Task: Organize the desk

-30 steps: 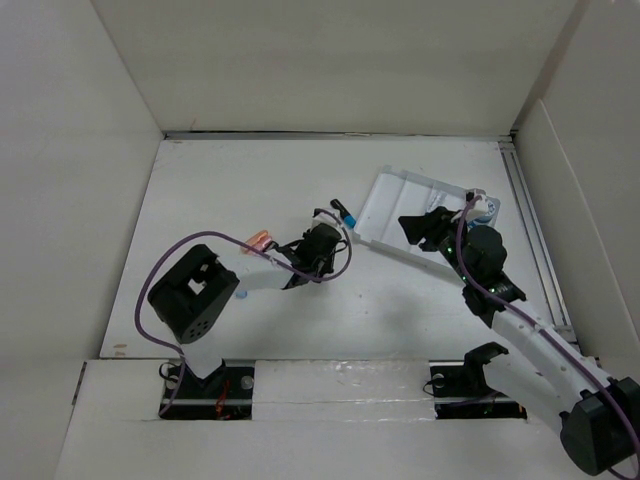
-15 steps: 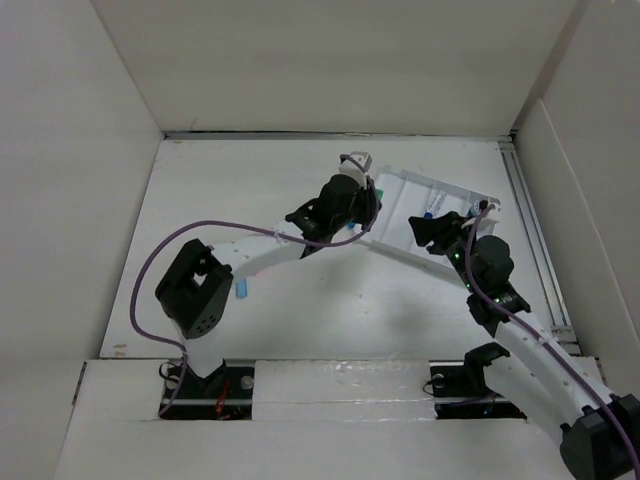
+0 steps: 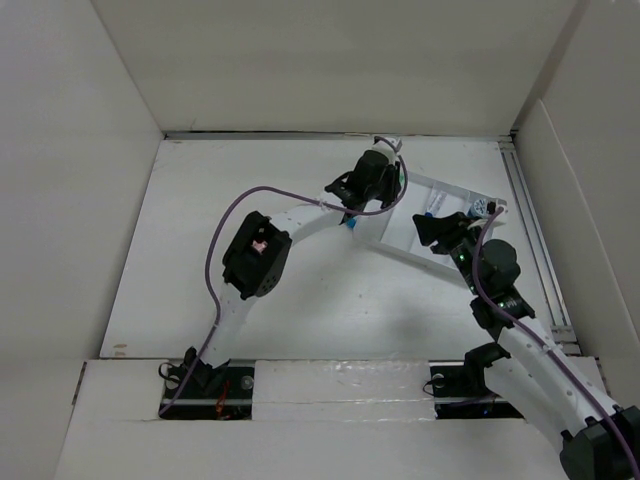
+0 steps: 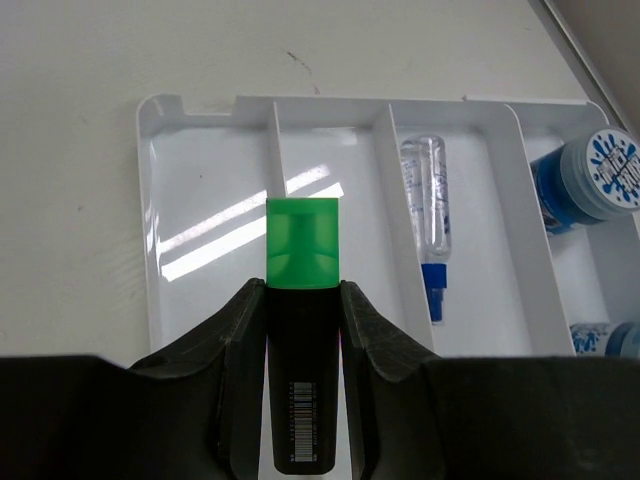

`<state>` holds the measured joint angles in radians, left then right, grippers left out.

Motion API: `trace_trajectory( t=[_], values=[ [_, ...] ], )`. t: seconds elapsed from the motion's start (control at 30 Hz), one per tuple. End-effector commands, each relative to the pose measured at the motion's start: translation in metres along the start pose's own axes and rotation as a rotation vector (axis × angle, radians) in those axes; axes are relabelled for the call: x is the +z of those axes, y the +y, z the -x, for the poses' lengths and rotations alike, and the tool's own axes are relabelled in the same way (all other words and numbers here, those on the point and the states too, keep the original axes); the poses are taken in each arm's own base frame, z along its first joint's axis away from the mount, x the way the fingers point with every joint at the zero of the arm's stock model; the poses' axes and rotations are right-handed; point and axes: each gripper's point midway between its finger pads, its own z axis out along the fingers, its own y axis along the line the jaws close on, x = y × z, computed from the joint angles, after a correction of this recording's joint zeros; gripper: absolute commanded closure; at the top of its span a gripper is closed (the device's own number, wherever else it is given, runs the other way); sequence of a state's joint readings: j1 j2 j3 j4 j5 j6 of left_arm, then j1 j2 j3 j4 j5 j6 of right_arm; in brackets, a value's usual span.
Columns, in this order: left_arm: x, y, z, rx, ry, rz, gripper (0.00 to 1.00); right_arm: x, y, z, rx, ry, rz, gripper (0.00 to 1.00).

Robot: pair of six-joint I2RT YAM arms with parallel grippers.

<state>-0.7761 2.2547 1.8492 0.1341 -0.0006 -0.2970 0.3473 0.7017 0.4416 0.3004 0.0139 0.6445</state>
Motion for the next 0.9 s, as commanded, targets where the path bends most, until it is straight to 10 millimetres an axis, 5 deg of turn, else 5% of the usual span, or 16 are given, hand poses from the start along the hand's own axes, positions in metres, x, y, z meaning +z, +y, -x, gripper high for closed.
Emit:
trace_trajectory(
  t=[0.0, 0.37, 0.53, 0.67, 0.87],
  values=[
    [0.0, -0.006, 0.037, 0.039, -0.068, 0.012, 0.82, 0.002, 0.003, 0.01, 0.0, -0.046, 0.016, 0.47],
    [0.021, 0.015, 0.026, 0.015, -0.055, 0.093, 0.74, 0.004, 0.001, 0.007, -0.006, -0.033, 0.01, 0.46],
    [0.009, 0.017, 0.046, -0.005, -0.103, 0.127, 0.62, 0.007, 0.006, 0.0, -0.005, -0.002, 0.038, 0.46],
    [-0.009, 0.019, 0.067, -0.027, -0.145, 0.167, 0.42, 0.008, 0.006, -0.002, -0.004, 0.009, 0.041, 0.46],
    [-0.043, 0.041, 0.068, -0.115, -0.193, 0.294, 0.46, 0.008, 0.006, -0.003, -0.004, 0.013, 0.044, 0.46]
  ],
)
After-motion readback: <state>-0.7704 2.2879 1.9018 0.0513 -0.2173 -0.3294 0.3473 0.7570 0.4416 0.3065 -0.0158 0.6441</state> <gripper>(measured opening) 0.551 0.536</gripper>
